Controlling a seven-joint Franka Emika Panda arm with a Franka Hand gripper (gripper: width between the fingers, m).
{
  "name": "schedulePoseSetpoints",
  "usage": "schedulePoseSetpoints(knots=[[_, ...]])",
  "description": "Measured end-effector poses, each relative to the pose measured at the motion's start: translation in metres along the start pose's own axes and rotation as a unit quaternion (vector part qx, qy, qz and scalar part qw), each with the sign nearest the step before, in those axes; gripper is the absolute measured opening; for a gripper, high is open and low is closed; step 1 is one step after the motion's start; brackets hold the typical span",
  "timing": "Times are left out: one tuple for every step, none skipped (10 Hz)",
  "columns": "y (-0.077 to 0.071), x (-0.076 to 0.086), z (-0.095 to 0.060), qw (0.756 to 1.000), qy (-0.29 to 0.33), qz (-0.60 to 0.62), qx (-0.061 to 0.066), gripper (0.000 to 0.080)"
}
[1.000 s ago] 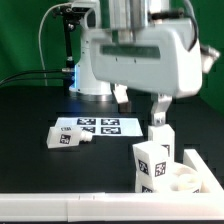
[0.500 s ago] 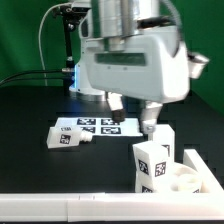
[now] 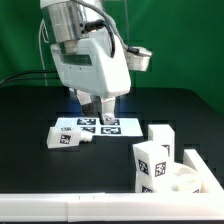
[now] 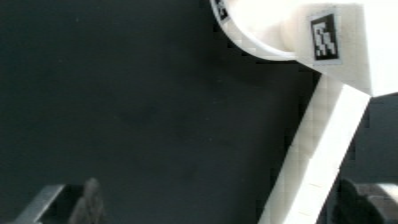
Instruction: Assemble stool
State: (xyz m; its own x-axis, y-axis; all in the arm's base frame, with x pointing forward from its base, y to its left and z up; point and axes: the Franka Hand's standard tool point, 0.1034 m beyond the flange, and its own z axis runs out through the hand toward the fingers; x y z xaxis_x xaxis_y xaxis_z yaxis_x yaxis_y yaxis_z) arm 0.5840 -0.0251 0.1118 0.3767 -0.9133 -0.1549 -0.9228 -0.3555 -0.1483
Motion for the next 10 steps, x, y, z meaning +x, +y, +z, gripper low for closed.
schedulePoseSetpoints(knots=[[0.002, 0.000, 0.000, 1.000, -0.004, -0.002, -0.002, 0.0649], [0.008, 0.005, 0.001, 1.000, -0.010, -0.008, -0.002, 0.0649], [0.023, 0.011, 0.007, 1.000, -0.028, 0.000, 0.005, 0.0649], [0.047, 0.013, 0.011, 0.996, -0.085, -0.001, 0.011, 0.0649], [0.070, 0.017, 0.010, 0.989, -0.146, 0.023, 0.016, 0.0649], [0.082, 0.018, 0.012, 0.985, -0.170, 0.036, 0.010, 0.0649], [0.081, 0.017, 0.012, 0.981, -0.189, 0.035, 0.005, 0.0649], [0.085, 0.016, 0.012, 0.973, -0.227, 0.032, -0.001, 0.0649], [0.093, 0.020, 0.015, 0.963, -0.265, 0.043, -0.005, 0.0649], [0.106, 0.023, 0.024, 0.950, -0.306, 0.064, 0.014, 0.0649]])
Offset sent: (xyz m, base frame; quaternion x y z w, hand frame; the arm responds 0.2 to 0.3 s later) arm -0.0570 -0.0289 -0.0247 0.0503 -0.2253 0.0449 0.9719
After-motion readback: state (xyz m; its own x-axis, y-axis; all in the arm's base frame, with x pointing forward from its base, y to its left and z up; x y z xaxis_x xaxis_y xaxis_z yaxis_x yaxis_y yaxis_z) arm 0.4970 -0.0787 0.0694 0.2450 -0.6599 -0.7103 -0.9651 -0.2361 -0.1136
